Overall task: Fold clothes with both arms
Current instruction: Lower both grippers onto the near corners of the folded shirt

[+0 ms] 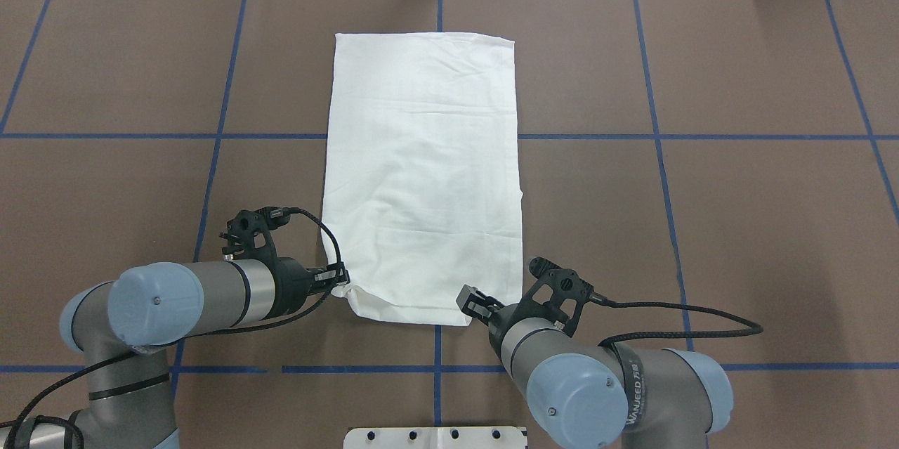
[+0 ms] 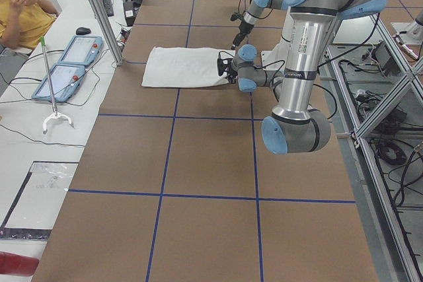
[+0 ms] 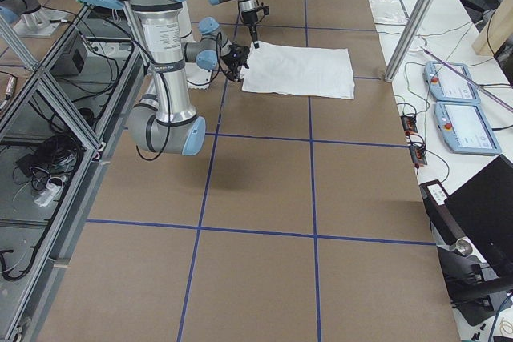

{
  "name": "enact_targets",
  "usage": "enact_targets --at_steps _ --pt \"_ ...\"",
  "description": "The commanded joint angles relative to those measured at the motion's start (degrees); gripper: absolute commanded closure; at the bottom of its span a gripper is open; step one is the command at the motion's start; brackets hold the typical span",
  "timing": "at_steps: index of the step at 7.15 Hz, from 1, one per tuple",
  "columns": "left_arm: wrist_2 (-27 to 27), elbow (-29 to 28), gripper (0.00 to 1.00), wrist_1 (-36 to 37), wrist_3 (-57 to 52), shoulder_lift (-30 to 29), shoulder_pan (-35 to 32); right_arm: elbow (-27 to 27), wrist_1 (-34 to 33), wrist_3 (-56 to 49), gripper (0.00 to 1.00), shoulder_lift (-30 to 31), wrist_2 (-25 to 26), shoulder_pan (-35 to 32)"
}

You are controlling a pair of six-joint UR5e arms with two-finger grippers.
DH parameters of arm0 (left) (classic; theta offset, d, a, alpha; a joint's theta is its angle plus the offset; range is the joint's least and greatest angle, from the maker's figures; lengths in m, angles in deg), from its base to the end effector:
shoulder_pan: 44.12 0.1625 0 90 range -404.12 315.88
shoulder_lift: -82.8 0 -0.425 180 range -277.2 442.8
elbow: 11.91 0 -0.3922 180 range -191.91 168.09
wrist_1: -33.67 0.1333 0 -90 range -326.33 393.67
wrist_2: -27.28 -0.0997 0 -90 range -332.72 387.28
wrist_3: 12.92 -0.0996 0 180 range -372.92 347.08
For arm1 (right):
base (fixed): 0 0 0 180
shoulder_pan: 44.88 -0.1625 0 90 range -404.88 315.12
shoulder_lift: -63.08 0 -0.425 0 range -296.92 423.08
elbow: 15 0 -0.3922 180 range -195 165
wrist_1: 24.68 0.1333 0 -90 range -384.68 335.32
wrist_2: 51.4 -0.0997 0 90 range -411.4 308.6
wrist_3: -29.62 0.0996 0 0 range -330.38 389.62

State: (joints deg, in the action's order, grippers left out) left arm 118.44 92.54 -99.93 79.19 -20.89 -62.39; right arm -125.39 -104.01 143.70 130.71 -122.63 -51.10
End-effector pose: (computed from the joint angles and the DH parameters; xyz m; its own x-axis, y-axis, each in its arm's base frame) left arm 0.5022 -0.3041 0.3270 0.2865 -0.1333 -0.9488 0.3059 0.9512 -0.0413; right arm -0.5635 -0.2277 0.2654 0.3941 0.4316 0.8115 -0.5699 0.8074 -0.1527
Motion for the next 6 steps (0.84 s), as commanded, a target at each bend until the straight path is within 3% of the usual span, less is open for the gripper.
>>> enact_targets --at_steps 1,6 --pt "-0.2 0.3 1.0 0.0 0.0 0.1 0.0 1.8 -2.8 2.3 0.19 -0.5 -1.2 0.1" --pt "-0.3 0.5 1.0 0.0 0.0 0.1 0.0 4.8 -5.0 2.9 0.17 -5.0 -1.1 -1.6"
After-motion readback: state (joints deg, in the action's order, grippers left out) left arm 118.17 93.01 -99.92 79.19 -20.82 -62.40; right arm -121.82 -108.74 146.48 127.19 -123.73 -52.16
